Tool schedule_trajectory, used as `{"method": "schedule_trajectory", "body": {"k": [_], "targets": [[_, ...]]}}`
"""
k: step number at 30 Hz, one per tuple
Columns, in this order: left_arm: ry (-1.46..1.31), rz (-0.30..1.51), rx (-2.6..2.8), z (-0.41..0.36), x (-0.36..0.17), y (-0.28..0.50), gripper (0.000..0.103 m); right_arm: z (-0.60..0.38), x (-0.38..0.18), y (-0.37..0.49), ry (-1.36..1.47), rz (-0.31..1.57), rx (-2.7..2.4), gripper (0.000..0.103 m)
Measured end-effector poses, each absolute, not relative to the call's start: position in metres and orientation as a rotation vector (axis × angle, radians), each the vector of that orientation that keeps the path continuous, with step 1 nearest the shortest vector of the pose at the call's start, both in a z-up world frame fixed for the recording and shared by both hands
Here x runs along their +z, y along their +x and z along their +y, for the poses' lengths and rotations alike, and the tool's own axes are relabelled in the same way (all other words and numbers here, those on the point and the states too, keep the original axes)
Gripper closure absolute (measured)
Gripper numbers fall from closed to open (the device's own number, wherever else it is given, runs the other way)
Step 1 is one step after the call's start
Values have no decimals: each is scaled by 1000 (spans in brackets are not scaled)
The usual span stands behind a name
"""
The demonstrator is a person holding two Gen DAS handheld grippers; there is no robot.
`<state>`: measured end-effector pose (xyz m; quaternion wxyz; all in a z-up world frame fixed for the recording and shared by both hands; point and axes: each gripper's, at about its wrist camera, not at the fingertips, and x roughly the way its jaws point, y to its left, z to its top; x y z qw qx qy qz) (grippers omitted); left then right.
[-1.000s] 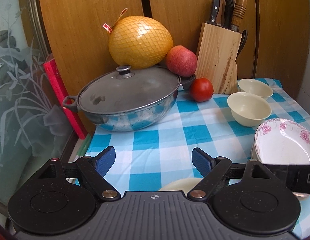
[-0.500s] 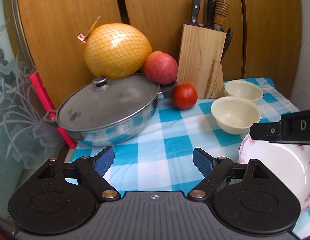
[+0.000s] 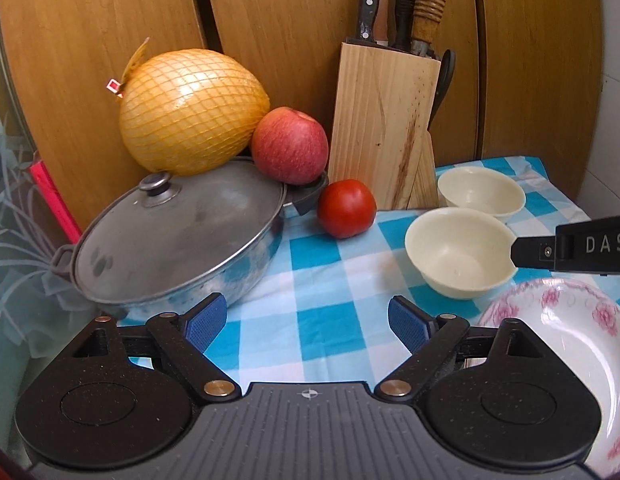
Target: Organize plates and bowls
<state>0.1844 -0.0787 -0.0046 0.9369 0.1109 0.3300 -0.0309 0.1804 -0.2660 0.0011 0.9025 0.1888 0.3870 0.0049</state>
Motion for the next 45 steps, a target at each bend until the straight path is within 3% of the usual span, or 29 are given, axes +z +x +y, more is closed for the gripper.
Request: {"method": "schedule_trajectory", "body": {"k": [20, 36, 38, 42, 45], "targets": [[209, 736, -88, -97, -17, 238, 10, -297, -38, 224, 430, 889, -61, 74], [11, 912, -213, -102, -36, 277, 11, -310, -60, 241, 541, 941, -78, 74], [24, 922, -203, -105, -42, 281, 13, -309, -63, 242, 535, 950, -80, 74], [-2, 972, -203, -104, -53, 288, 32, -306, -67, 248, 532, 976, -76, 74], [-61, 1009, -229, -100, -57, 293, 45, -304, -69, 250, 538, 984, -57, 85]]}}
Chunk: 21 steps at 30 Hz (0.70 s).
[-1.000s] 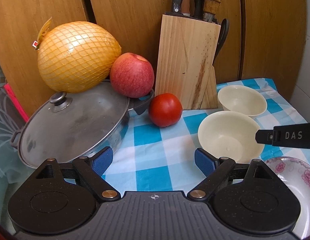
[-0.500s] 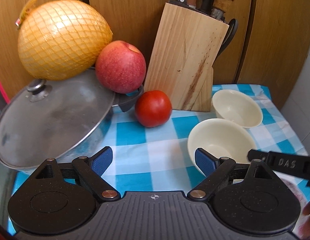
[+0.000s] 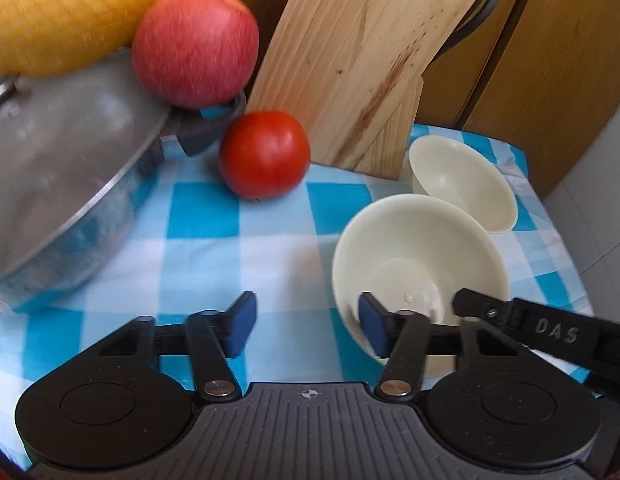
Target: Organize plates and bowls
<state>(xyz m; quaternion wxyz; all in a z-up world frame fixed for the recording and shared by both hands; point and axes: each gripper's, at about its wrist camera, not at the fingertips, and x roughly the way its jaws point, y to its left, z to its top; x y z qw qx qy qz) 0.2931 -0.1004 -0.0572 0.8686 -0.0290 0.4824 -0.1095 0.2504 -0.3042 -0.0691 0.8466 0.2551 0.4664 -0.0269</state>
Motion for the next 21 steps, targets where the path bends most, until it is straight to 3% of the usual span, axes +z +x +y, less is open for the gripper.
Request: {"method": "schedule_trajectory", "body": {"k": [4, 7, 21], "targets": [[-58, 1013, -269, -104, -55, 291, 66, -301, -67, 250, 554, 984, -35, 91], [-52, 1013, -282, -105, -54, 290, 72, -295, -63, 248, 551, 984, -4, 92], [-25, 908, -253, -91, -18, 266, 71, -278, -35, 234, 569, 924, 78, 93]]}}
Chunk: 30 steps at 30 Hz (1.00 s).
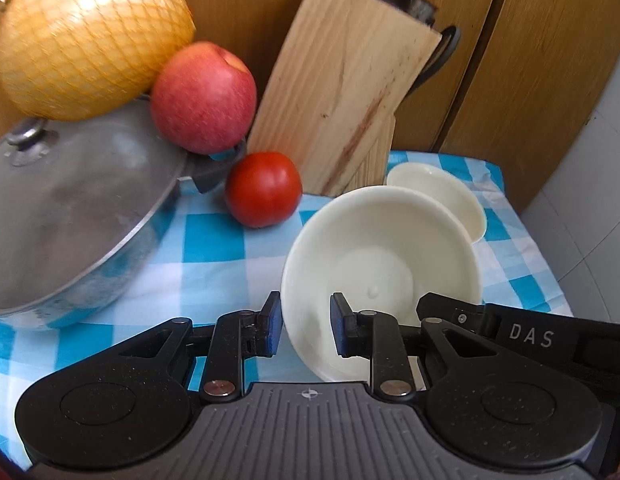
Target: Organize plates and bowls
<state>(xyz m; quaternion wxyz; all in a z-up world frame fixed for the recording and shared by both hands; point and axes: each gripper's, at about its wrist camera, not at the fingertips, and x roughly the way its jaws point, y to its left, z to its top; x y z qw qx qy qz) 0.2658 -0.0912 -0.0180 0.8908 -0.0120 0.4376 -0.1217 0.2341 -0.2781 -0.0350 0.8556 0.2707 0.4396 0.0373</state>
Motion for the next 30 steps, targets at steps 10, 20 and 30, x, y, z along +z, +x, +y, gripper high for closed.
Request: {"method": "schedule_trajectory", "body": {"k": [10, 20, 30], "targets": [[-32, 854, -243, -74, 5, 239, 70, -265, -17, 218, 570, 898, 136, 92], [-28, 810, -219, -53, 20, 202, 67, -241, -4, 191, 546, 910, 208, 92], [-41, 783, -223, -18, 31, 153, 65, -211, 9, 147, 512, 926, 294, 91]]}}
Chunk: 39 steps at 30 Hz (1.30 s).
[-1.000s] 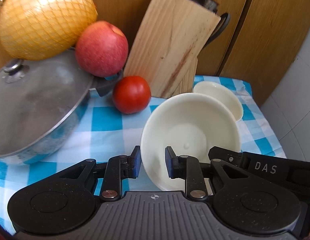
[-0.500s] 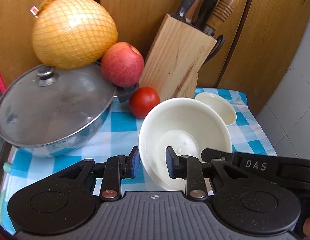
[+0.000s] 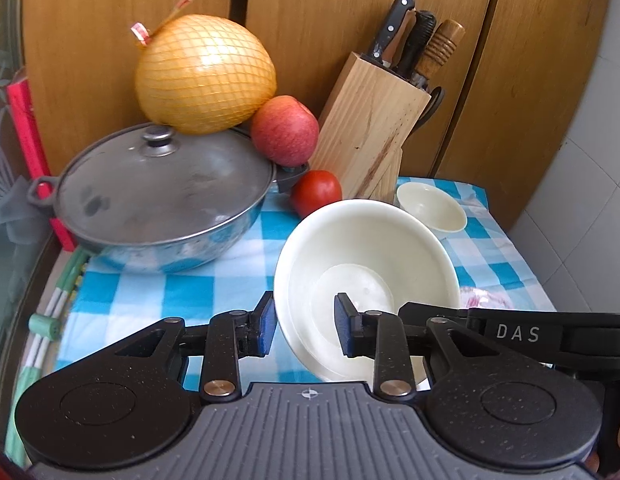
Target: Organize plates and bowls
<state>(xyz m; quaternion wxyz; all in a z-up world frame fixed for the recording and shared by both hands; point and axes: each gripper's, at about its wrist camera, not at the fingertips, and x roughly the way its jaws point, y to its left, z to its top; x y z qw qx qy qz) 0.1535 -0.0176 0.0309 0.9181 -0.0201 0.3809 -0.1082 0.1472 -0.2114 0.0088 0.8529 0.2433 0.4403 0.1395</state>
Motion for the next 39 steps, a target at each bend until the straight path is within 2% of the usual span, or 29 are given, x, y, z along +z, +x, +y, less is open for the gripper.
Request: {"method": "schedule_trajectory", "body": {"k": [12, 21, 23, 24, 25, 28, 34, 39], "targets": [[-66, 799, -211, 15, 23, 96, 60, -177, 2, 99, 470, 999, 374, 90], [-104, 858, -193, 36, 8, 88, 59, -151, -1, 86, 318, 1013, 397, 86], [-109, 860, -181, 40, 8, 88, 59, -148, 3, 82, 284, 1002, 402, 75], [-106, 853, -165, 42, 8, 88, 55, -148, 6, 80, 265, 993, 396, 67], [-100, 839, -149, 44, 10, 87, 54, -147, 9, 79, 234, 979, 395, 66], [-94, 800, -112, 49, 14, 86, 45, -155, 18, 74, 203, 919, 353, 65], [-120, 826, -136, 44, 11, 98, 47, -192, 26, 87, 287, 866, 264, 65], [-129, 814, -193, 22, 20, 114, 41, -230, 31, 103, 356, 829, 158, 65]]}}
